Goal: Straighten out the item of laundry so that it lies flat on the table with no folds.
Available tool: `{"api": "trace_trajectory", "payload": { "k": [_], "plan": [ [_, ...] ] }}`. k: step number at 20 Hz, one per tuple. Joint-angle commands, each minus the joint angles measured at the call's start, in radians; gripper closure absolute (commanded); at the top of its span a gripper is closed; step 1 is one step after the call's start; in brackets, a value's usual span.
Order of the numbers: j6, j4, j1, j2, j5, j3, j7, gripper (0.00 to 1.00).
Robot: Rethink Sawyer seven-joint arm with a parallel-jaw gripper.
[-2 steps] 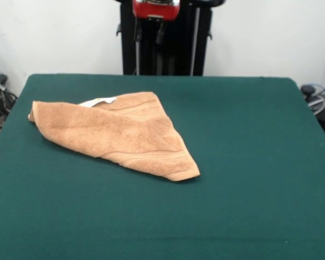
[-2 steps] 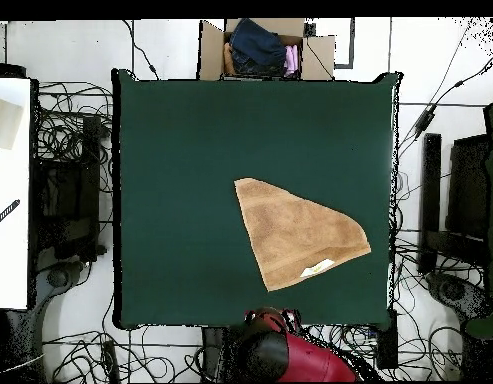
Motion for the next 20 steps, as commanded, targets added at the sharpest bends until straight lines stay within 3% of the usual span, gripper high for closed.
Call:
{"api": "trace_trajectory", "payload": {
  "k": [1,10,20],
  "plan": [
    [-0.095,0.018,-0.027,0.014,-0.044,0.146,0.187,0.00],
    [-0.216,0.032,-0.040,0.040,-0.088,0.159,0.215,0.00],
    [-0.258,0.046,-0.048,0.069,-0.097,0.157,0.239,0.00]
  ]
}}
